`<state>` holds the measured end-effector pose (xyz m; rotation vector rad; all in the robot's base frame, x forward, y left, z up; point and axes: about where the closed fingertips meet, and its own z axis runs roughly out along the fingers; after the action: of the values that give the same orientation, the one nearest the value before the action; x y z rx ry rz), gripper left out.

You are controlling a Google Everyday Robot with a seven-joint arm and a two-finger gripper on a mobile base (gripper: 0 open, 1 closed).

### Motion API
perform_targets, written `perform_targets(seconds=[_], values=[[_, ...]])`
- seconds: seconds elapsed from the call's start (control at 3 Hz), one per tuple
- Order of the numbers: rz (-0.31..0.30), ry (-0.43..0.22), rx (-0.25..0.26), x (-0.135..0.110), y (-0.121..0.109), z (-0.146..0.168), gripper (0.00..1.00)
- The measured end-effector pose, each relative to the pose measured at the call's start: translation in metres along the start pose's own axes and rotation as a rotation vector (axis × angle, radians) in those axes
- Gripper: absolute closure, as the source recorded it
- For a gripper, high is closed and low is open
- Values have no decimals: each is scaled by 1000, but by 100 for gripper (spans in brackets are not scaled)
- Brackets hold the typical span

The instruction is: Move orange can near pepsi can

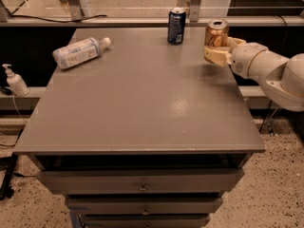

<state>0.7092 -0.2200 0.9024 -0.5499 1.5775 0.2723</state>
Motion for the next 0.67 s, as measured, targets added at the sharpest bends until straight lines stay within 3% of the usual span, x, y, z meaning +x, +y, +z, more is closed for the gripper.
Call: perform_targets(seconds=[0.67], values=[[65,-22,-21,5,-43,45,100]])
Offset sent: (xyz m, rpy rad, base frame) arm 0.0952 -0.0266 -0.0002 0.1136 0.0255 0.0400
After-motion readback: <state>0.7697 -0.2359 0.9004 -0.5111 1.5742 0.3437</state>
